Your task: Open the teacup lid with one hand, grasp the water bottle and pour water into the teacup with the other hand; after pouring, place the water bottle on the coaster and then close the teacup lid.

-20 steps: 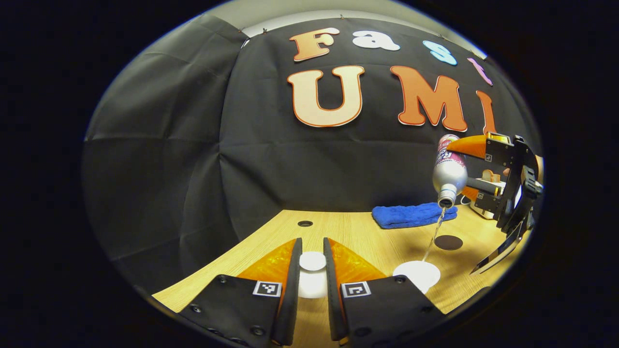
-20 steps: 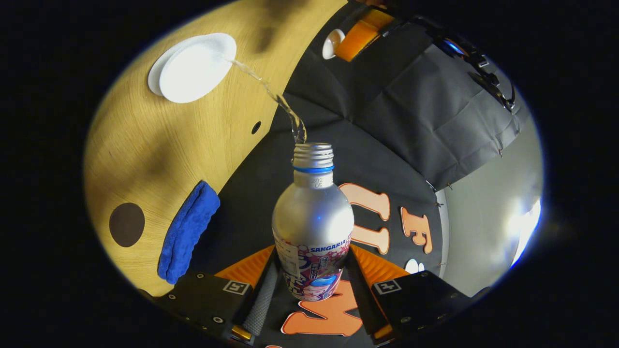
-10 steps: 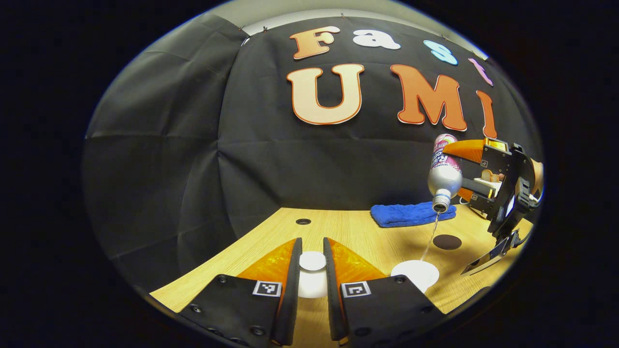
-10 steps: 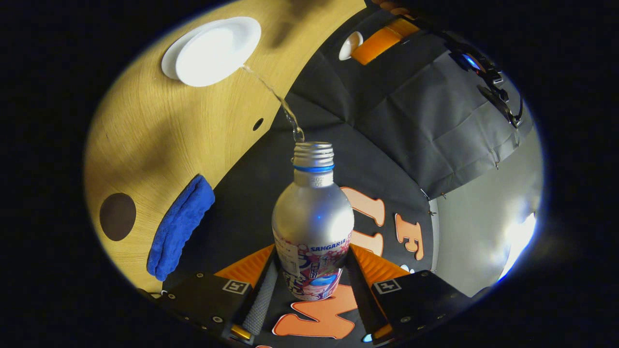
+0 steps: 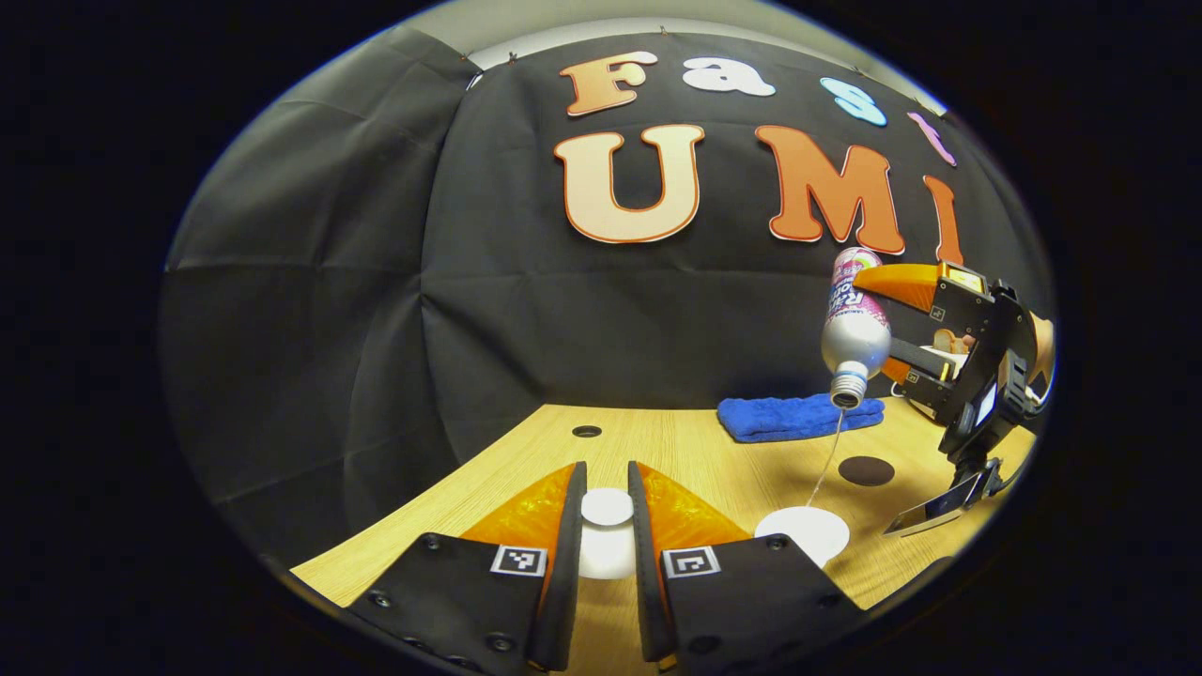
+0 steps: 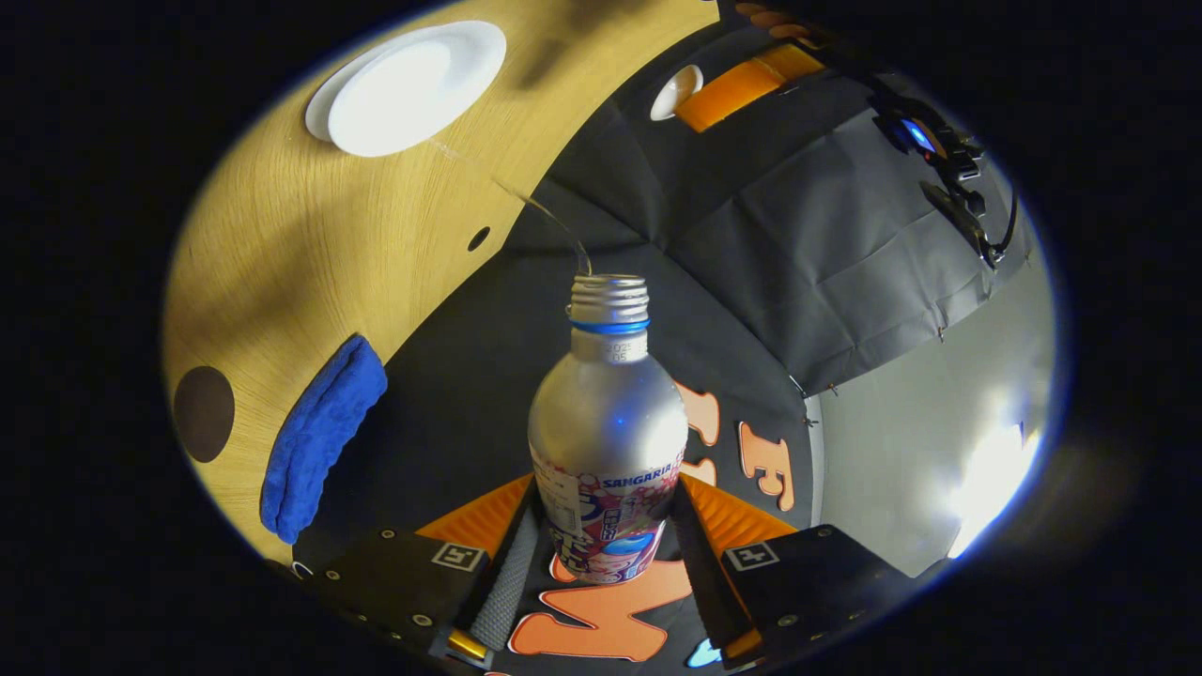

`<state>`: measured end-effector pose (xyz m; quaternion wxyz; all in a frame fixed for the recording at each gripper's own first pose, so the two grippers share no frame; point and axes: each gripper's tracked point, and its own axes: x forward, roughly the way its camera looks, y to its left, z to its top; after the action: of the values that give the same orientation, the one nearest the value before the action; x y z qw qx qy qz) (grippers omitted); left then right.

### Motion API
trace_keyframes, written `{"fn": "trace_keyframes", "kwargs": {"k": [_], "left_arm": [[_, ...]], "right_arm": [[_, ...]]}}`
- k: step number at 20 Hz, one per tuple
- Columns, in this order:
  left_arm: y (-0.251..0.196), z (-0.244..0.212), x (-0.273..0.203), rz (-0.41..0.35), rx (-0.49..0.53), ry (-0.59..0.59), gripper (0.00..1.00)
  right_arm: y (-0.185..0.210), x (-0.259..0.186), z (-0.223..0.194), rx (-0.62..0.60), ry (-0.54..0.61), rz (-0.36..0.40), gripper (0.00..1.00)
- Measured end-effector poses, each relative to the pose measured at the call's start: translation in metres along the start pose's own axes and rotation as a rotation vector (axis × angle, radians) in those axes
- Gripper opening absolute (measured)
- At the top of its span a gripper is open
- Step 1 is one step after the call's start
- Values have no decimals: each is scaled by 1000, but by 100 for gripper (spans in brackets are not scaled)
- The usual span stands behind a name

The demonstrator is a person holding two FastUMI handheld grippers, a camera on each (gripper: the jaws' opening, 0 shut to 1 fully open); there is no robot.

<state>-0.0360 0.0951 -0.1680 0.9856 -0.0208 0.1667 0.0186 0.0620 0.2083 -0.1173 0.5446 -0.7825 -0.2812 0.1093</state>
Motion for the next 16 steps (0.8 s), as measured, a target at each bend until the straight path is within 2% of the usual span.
{"fn": "trace_keyframes", "kwargs": {"k": [3, 4, 5, 11, 12, 14, 15, 16], "left_arm": [[0, 1, 0, 4, 5, 0, 34], [0, -3, 0, 12, 13, 7, 31], [1, -4, 0, 17, 19, 12, 31], [-4, 0, -5, 14, 34, -7, 31], [-6, 2, -5, 10, 34, -13, 29], [-12, 4, -5, 1, 37, -24, 31], [-14, 5, -6, -5, 39, -29, 28], [-16, 7, -6, -12, 38, -34, 31]], "right_arm": [[1, 5, -4, -10, -4, 11, 78], [4, 8, -2, -6, -12, 20, 75], [6, 11, -1, 3, -16, 28, 78], [20, -1, 19, 41, -31, 58, 78], [23, -3, 19, 59, -26, 69, 78], [30, -7, 15, 123, -4, 102, 78], [31, -6, 15, 163, 8, 112, 78], [32, -8, 16, 200, 24, 110, 78]]}}
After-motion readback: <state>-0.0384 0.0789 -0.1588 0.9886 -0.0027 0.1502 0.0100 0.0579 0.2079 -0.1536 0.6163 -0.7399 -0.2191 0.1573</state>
